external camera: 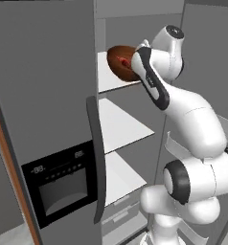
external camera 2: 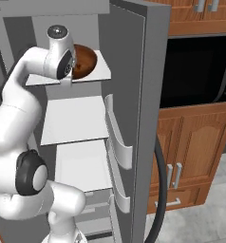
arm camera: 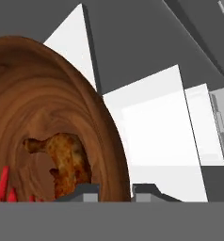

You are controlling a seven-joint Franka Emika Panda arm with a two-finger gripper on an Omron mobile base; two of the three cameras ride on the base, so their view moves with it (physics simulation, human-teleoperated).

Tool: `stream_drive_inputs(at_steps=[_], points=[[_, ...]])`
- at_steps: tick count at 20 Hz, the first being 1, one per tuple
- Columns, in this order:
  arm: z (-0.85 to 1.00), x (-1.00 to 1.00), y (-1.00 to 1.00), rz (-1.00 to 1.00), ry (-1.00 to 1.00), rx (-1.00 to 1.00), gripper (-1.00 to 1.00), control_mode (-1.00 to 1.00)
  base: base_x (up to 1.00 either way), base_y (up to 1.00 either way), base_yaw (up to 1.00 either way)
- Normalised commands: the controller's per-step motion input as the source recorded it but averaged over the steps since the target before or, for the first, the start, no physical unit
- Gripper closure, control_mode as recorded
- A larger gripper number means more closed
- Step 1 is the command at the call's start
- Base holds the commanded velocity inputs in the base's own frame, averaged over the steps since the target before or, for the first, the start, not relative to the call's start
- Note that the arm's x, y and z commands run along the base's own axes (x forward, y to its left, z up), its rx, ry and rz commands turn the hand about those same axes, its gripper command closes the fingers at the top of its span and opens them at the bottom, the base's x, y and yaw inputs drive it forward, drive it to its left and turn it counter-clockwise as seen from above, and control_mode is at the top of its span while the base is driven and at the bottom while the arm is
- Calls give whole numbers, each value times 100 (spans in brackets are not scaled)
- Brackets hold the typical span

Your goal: Place the bowl with the mushroom and garlic on the second highest shelf of the fridge. Place the bowl with the fish and chicken drumstick on the top shelf of the fridge.

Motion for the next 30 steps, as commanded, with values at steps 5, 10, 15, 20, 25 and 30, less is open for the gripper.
stream_drive_inputs(at_steps=[5, 10, 15, 20, 25, 30], points=[[-11, 100, 34, -5, 0, -6, 100, -100, 0, 0, 0], [-11, 61, 38, -9, 1, -7, -100, -100, 0, 0, 0], [8, -52, -1, -5, 0, 0, -100, -100, 0, 0, 0], [6, -100, -36, -7, -5, 2, -100, -100, 0, 0, 0], [0, -100, -47, -5, -14, 1, -100, -100, 0, 0, 0], [-19, -100, -12, -2, -12, -1, -100, -100, 0, 0, 0]])
